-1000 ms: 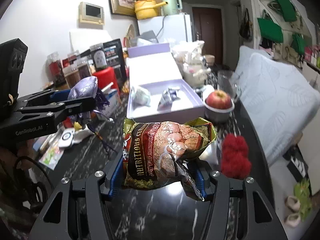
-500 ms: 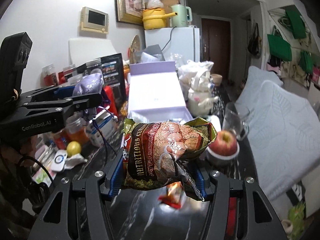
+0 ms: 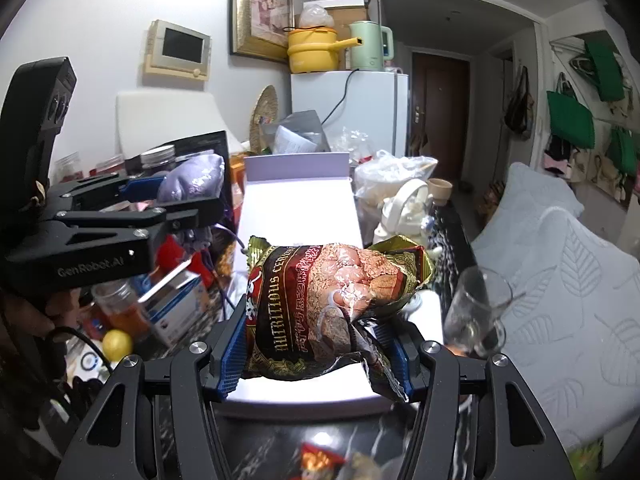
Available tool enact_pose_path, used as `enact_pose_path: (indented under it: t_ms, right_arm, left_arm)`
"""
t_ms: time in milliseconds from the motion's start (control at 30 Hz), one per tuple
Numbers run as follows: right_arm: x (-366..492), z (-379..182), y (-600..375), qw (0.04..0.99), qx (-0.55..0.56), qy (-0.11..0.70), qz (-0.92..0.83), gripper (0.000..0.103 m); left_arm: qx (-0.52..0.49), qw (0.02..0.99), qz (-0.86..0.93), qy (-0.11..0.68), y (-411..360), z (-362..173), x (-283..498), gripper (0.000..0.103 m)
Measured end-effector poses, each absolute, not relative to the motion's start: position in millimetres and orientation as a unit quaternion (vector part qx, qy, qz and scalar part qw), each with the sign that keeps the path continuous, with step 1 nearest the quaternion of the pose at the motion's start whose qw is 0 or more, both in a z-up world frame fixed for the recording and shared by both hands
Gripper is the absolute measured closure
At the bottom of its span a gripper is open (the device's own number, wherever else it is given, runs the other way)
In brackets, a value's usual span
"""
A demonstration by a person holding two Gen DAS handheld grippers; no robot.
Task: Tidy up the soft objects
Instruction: 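Carry the sachet and snack bag with both tools over the lavender box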
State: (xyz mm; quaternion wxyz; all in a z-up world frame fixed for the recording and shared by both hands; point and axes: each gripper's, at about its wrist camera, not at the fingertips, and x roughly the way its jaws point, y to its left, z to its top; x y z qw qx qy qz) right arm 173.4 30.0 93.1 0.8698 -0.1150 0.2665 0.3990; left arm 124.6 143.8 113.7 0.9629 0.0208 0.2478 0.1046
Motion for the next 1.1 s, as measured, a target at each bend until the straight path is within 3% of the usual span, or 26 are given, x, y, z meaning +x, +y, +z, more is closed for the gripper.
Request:
enact_pose_path:
  t_ms: [600,1100]
  right_arm:
    - [258.7,79.3,74.4,0.875,-0.094,0.271,0.389,0.045]
    - [298.4,31.5,101.1,0.864,-0.101,0.319,0.375,0.045]
  left_arm:
    - [-0.017,0.945,0.136,0.298,193.3,50.5,216.7,0.045]
    - [-0.029,0.918,0.177,0.354,218.1,-6.6,255.6,0.045]
